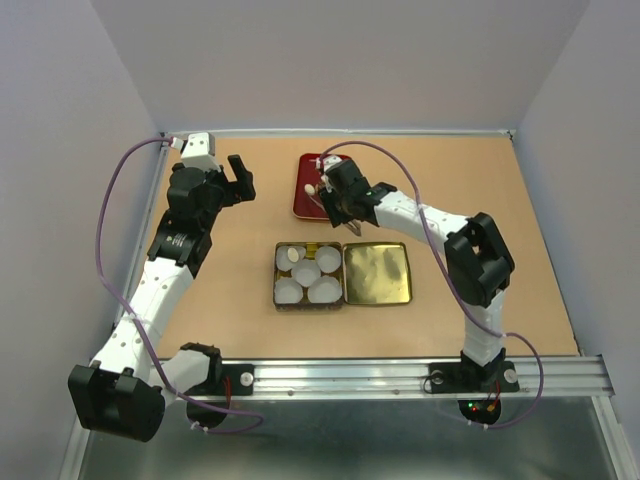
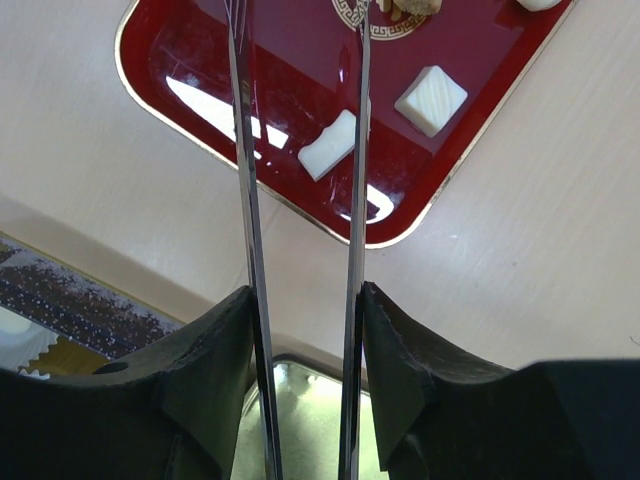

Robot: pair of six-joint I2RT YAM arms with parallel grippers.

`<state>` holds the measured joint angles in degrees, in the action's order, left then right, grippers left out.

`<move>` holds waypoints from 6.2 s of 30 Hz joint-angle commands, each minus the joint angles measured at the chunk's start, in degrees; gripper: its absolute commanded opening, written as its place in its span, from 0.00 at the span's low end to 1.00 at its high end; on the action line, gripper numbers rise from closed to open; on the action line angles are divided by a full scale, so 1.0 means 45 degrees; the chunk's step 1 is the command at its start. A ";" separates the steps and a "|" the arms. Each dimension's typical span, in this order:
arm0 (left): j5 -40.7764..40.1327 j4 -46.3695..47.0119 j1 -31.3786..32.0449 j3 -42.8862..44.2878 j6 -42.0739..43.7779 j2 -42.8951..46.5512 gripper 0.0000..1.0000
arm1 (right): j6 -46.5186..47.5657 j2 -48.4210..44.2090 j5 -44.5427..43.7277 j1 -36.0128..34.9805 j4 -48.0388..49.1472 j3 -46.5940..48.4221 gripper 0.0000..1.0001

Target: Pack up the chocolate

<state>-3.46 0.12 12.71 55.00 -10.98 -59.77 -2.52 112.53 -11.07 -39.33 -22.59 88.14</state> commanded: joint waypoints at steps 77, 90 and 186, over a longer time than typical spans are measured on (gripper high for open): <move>-0.0226 0.0188 0.0066 0.0687 0.0175 0.0137 0.99 | 0.0209 -0.8405 0.8319 -0.0341 -0.3867 -0.4391 0.30; -0.0207 0.0188 0.0066 0.0668 0.0116 0.0117 0.99 | 0.0307 -0.8230 0.7558 -0.0439 -0.3906 -0.4293 0.39; -0.0168 0.0149 0.0086 0.0668 0.0194 0.0547 0.99 | -0.3404 -0.2233 -0.0938 -0.0459 -0.2070 -0.0563 0.36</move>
<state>-3.97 -0.75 12.75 55.35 -10.79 -59.02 -17.78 102.59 -13.19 -40.95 -32.21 82.59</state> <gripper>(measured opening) 0.985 0.400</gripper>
